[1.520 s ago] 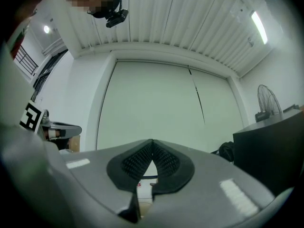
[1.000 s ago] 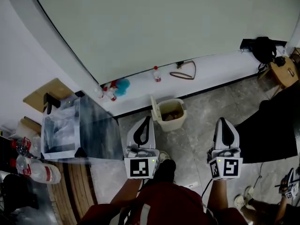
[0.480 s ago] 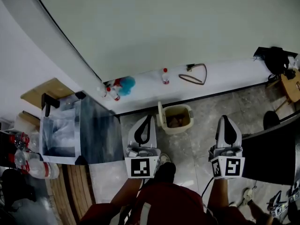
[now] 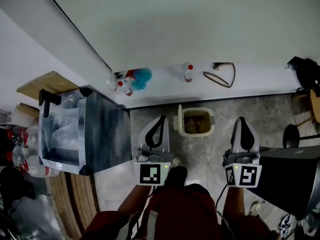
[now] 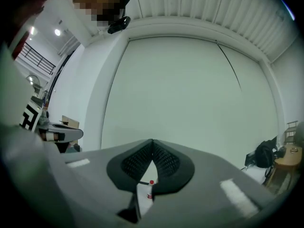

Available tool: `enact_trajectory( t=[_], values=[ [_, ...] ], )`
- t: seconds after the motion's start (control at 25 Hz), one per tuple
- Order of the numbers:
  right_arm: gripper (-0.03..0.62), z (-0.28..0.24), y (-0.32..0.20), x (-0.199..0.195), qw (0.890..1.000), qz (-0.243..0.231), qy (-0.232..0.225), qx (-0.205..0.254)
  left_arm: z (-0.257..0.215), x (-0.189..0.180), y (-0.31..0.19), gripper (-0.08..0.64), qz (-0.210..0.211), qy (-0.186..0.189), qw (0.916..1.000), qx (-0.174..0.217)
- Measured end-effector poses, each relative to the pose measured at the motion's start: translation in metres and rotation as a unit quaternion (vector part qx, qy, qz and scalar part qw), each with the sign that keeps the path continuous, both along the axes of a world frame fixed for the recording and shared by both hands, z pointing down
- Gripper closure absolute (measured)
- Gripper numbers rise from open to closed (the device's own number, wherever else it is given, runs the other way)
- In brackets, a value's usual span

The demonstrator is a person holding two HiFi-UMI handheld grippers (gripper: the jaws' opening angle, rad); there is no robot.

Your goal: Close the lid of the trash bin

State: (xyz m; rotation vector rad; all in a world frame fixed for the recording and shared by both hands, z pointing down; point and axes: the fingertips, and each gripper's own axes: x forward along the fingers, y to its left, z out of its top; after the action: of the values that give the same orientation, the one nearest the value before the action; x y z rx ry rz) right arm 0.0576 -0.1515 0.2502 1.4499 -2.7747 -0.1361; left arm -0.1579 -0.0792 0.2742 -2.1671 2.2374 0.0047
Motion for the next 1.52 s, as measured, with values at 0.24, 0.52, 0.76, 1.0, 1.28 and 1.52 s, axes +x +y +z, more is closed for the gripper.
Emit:
enact_trajectory(
  t=[0.24, 0.52, 0.76, 1.0, 1.28, 1.52],
  values=[
    [0.592, 0.011, -0.011, -0.031, 0.999, -0.025, 0.018, -0.014, 0.019, -0.021, -0.006, 0.555, -0.015, 0.008, 0.9997, -0.016],
    [0.592, 0.027, -0.025, -0.051, 0.998, -0.053, 0.031, -0.03, 0.045, -0.033, -0.013, 0.555, -0.038, 0.009, 0.998, -0.049],
    [0.592, 0.054, -0.044, -0.056, 0.995, -0.084, 0.037, -0.047, 0.066, -0.028, -0.021, 0.555, -0.061, 0.008, 0.9955, -0.072],
    [0.592, 0.078, -0.066, -0.05, 0.988, -0.129, 0.039, -0.07, 0.097, -0.011, -0.038, 0.555, -0.082, 0.009, 0.9916, -0.099],
    [0.592, 0.119, -0.089, -0.043, 0.978, -0.168, 0.041, -0.116, 0.159, 0.011, -0.064, 0.555, -0.107, 0.01, 0.9793, -0.172],
    [0.592, 0.154, -0.101, -0.034, 0.971, -0.186, 0.046, -0.145, 0.218, 0.024, -0.067, 0.554, -0.118, 0.029, 0.9646, -0.234]
  ],
)
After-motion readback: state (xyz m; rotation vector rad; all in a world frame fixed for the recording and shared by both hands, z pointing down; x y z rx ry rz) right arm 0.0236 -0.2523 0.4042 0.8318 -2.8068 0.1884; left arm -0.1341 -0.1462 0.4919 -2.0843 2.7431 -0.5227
